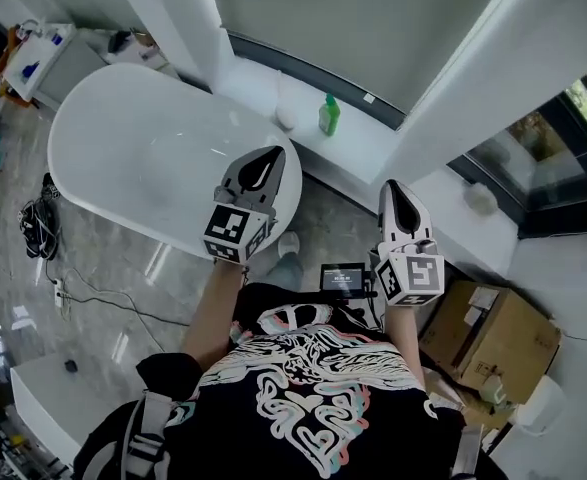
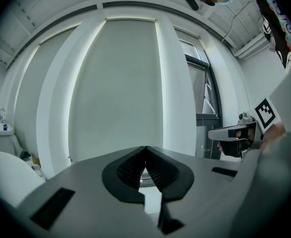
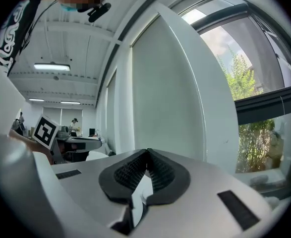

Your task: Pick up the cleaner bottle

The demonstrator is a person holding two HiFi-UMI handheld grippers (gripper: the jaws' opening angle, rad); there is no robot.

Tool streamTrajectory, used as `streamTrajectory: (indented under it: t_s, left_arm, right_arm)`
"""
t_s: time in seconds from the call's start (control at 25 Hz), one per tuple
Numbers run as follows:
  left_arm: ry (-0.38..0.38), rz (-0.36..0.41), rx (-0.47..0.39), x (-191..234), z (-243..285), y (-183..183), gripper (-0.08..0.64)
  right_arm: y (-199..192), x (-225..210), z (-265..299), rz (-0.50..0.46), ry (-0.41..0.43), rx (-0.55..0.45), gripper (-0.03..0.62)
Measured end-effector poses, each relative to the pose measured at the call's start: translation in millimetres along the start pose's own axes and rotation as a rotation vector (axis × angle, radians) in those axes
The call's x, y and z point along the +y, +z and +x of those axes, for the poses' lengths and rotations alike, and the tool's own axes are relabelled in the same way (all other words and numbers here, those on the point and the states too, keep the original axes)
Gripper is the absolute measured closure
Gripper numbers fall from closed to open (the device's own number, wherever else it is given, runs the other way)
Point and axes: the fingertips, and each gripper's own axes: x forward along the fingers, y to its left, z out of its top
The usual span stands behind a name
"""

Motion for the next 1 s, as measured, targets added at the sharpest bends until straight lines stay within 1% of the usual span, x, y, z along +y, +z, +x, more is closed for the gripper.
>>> streamTrajectory:
  t_s: [0.2,0.48,0.64,0.76,1.0]
  left_arm:
    - [-0.019,-0.011,0.013,49,42,3,0.545]
    - [-0.037,-0.030,0.023,105,90,3,0.545]
    - [-0.046,-0.058,0.035,127,105,-5,0.545]
    - [-0.049,-0.064,0.033,142,118,-9,0.545]
    - [-0.075,-0.059,0.039,148,133,-12,0.545]
  right_arm:
    - [6,-9,63,0.000,-0.025,0.020,0.565]
    - [7,-19,129,-0.007,-0.048,0.050,0.565]
    - [3,-22,154,-0.007,-0.061,0.068,0.565]
    - [0,-22,170,-0.007,-0.061,0.072,0.565]
    - [-3,-27,177,0.005,-0.091,0.076,0.565]
